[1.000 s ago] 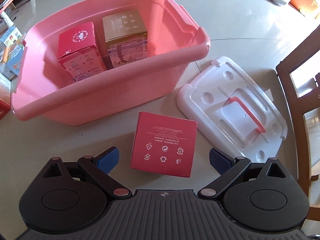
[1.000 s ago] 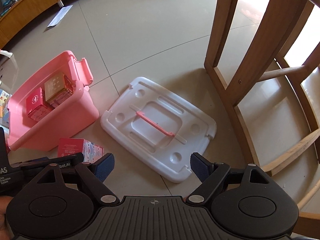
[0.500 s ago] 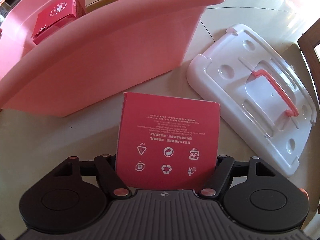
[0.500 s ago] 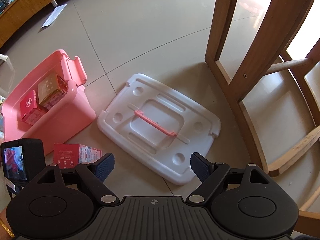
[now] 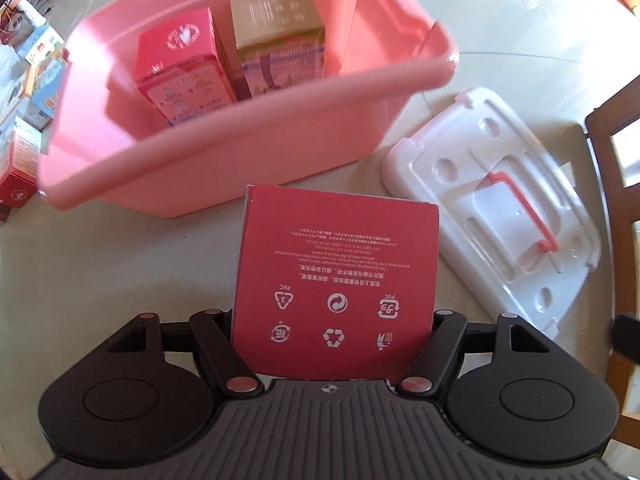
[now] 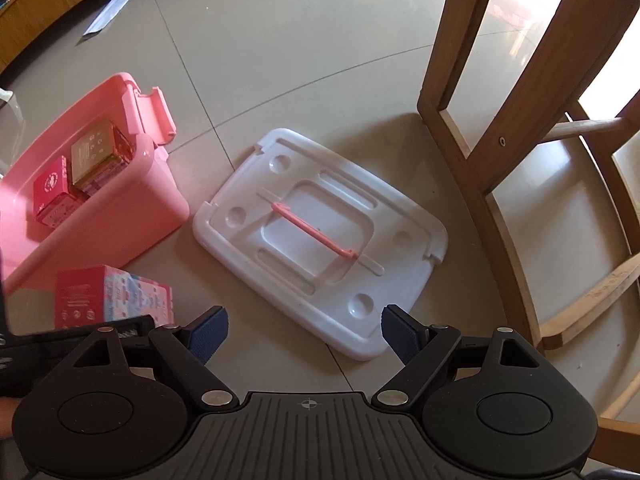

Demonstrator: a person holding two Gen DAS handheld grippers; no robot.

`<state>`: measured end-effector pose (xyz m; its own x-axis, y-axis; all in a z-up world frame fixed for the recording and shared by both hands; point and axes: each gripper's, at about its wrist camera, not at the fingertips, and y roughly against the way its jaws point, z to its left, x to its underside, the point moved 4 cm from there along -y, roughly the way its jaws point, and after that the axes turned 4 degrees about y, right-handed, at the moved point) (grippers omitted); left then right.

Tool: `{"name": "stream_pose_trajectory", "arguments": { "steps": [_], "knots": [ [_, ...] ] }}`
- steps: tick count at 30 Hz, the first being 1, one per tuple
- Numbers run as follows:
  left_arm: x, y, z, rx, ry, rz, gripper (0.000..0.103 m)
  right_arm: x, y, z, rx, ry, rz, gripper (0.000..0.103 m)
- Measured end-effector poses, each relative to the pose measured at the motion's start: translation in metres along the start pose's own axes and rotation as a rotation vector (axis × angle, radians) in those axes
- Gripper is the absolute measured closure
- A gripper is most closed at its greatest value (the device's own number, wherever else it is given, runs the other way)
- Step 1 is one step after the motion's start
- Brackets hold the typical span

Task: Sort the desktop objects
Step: 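Carry the red printed box with the left gripper over the pink bin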

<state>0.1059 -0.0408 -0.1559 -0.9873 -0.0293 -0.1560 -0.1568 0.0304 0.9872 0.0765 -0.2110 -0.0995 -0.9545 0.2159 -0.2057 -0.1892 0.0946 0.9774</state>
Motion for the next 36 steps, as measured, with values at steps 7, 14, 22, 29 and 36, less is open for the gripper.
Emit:
{"name": "stream_pose_trajectory", "arguments": {
  "steps": [7,14,22,29,36],
  "knots": [
    [-0.005,0.062,0.014,0.032,0.028,-0.052,0.031,0.025,-0.018,0.01,0.014,0.042,0.065,0.021],
    [-0.046,0.111,0.041,0.071,0.136,-0.115,0.031,0.039,-0.024,0.021,0.009,0.08,0.092,0.021],
    [-0.107,0.106,0.072,0.087,0.297,-0.102,0.031,0.035,-0.023,0.021,0.026,0.093,0.078,0.021],
    [-0.131,0.06,0.087,0.053,0.368,-0.01,0.031,0.032,-0.034,0.018,0.061,0.105,0.089,0.021],
    [-0.135,0.019,0.095,0.032,0.381,0.056,0.031,0.03,-0.045,0.017,0.086,0.114,0.103,0.021]
  ]
}}
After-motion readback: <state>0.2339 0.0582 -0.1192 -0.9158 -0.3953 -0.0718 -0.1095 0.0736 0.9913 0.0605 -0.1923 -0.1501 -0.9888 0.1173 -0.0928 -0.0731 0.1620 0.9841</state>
